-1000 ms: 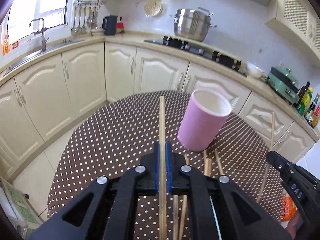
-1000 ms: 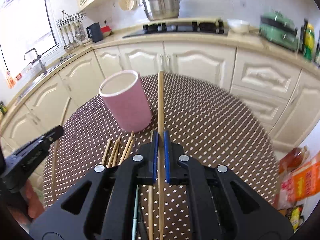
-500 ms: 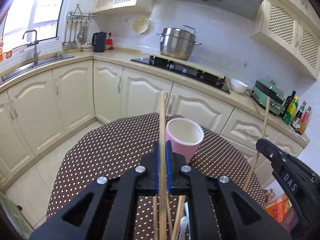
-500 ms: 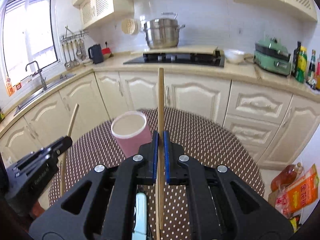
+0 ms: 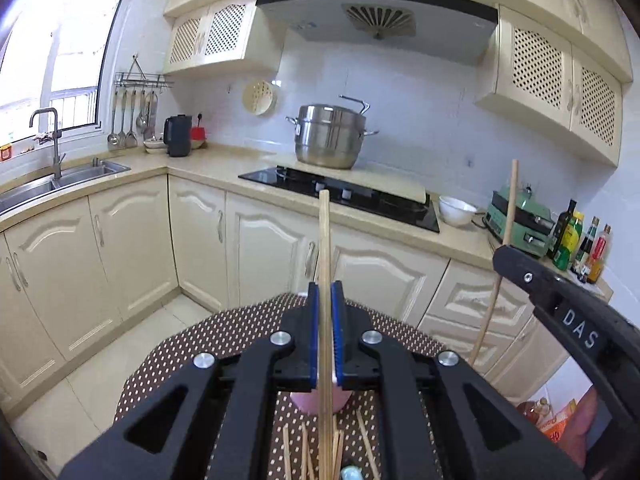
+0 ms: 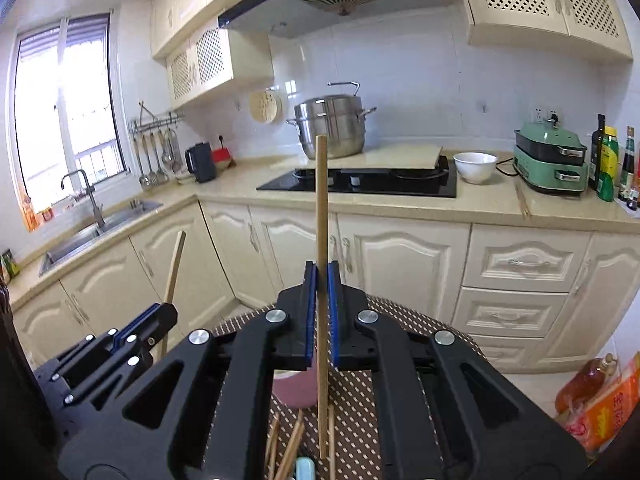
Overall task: Organize utensils
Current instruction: 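Lift the held chopsticks upright with both tools and carry them over the pink cup, then lower the chopsticks into the pink cup and open both tools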
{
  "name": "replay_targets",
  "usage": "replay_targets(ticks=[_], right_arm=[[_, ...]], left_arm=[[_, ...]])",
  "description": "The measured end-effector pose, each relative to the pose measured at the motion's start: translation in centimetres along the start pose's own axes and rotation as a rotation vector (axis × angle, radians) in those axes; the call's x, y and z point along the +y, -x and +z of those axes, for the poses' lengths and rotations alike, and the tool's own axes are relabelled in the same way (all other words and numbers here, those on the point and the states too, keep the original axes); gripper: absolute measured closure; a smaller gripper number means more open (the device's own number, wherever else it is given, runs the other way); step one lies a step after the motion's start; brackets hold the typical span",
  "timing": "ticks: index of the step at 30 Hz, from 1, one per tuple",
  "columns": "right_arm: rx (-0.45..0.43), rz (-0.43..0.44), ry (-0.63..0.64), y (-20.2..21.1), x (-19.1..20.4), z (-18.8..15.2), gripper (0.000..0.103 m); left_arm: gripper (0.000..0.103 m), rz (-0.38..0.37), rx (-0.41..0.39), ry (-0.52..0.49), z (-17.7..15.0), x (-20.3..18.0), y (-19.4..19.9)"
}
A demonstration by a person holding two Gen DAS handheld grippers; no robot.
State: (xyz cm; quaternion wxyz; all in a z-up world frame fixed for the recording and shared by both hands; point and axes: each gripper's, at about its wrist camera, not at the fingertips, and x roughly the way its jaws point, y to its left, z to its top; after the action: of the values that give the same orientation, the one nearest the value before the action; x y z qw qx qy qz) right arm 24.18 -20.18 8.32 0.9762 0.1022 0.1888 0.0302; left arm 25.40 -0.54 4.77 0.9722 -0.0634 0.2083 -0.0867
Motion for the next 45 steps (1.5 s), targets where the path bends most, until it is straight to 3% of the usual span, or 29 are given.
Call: replay_targets(ticks=[4,9,16,27,35,45], right_arm=[[0.0,0.016,-0.011,-1.6,0.1,1.3,0.097],[-0.005,0.01,-0.025,-4.1,0.2,2.5,0.097],[0.001,0.019,-0.029,-7.6,0.1,3.1,0.097],[0.079,0.051,-0.031,-12.7,-0.3,2.2,0.097],[0.131,0.055,-0.011,-14.6,0.1,1.0,0.097],[0.298,0.094,0.105,-15.5,0.9,-3.5,0.094]], left_arm=[[0.097,0.016,-0.043,0.018,1.8,-0.1,-1.0],[0.097,-0.017,-0.059,0.046,3.7,0.1,-3.7],[0.097,0.033,-0.101,0.079,5.0,0.5,-7.7],[0.097,0.048,-0.094,0.148,4.9,2.2,-13.2],[0.097,0.062,-0.12,0.113,4.6,2.2,-14.0],[0.095,0.092,0.0,0.072,1.2,3.5,-15.2]])
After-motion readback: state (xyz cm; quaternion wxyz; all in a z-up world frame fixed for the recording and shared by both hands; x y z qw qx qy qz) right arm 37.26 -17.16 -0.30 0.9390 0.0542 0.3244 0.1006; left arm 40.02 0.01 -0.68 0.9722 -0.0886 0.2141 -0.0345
